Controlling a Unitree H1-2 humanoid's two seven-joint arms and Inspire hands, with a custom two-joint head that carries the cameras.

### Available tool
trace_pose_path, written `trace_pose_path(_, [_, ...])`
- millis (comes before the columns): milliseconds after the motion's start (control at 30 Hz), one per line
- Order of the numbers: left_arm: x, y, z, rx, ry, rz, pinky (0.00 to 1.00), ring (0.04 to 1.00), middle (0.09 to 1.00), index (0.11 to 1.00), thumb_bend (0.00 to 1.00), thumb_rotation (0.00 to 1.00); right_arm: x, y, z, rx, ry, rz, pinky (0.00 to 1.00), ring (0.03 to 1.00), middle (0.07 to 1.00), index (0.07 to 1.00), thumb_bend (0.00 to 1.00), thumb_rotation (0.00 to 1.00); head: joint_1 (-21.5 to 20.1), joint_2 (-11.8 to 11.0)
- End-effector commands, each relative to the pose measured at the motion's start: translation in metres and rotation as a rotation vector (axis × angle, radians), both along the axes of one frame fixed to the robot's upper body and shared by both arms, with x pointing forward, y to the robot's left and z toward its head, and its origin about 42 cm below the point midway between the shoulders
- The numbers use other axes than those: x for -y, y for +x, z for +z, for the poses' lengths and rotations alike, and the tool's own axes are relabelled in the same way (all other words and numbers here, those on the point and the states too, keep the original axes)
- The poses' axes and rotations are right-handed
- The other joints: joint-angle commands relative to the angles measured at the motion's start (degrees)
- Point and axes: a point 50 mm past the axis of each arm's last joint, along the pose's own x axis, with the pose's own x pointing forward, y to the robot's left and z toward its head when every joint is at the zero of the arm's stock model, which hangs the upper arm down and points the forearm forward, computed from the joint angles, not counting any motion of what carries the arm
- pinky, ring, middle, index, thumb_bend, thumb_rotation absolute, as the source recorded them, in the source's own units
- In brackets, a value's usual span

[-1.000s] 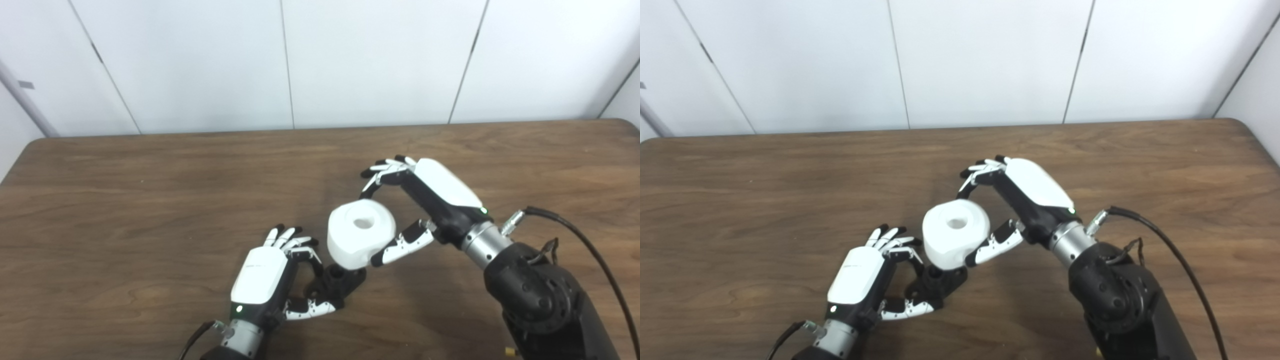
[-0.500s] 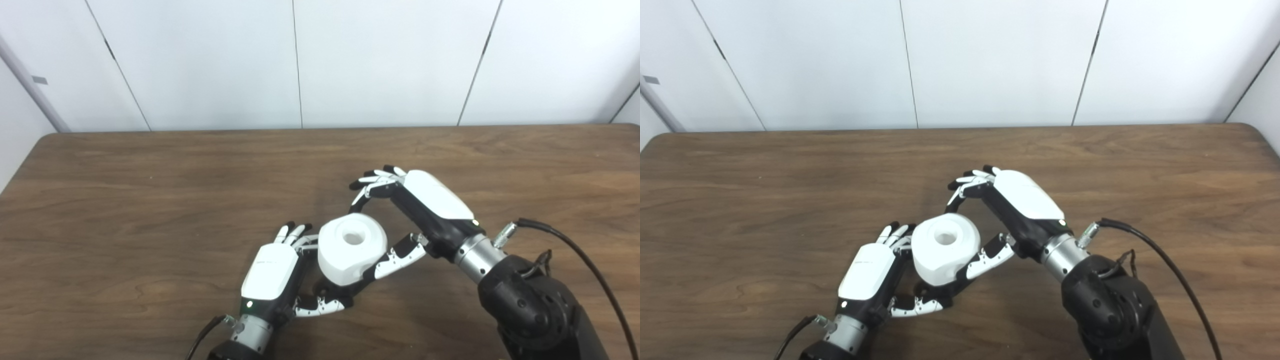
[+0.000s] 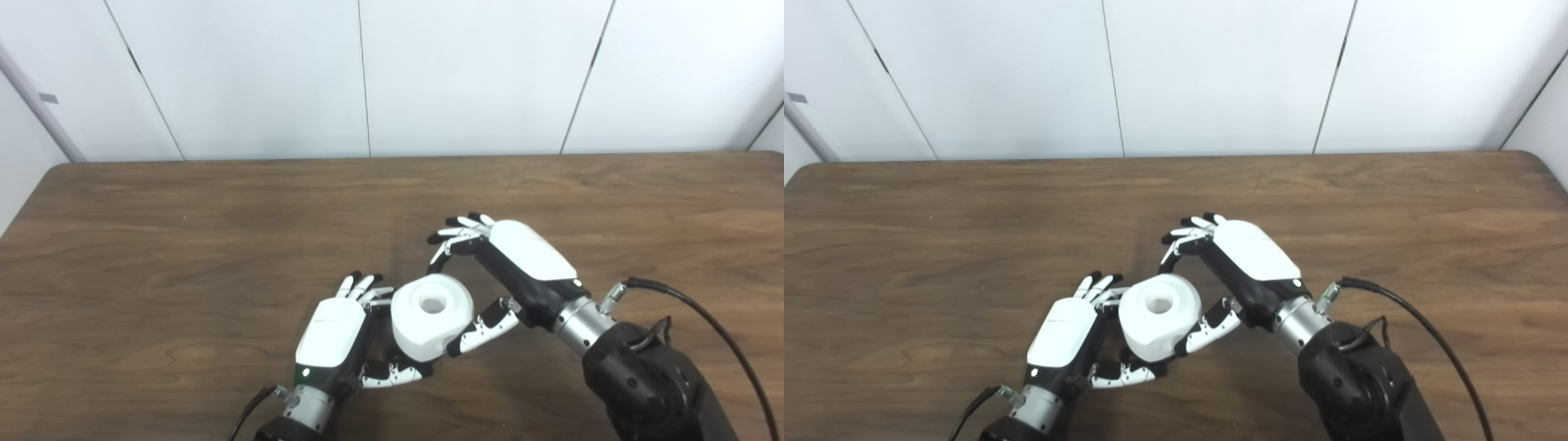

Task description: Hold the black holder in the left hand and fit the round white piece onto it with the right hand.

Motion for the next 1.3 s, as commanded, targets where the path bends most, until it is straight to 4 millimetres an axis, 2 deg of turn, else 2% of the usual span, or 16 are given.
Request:
trace_pose_path(0, [0.002, 0.000, -0.001, -0.007, 0.035, -0.015, 1.00, 0.928, 0.801, 0.484, 0.52, 0.05, -0.001, 0.000, 0.010, 0.080, -0.001, 0.016, 1.00, 0.946, 0.828, 0.481, 0.52, 0.13, 0.1, 0.1])
trace_pose_path(1267, [0.001, 0.000, -0.003, -0.003, 0.034, -0.014, 1.00, 0.925, 0.799, 0.484, 0.52, 0.05, -0.010, 0.003, 0.000, 0.100, -0.007, 0.005, 1.00, 0.943, 0.824, 0.481, 0.52, 0.14, 0.3, -0.1])
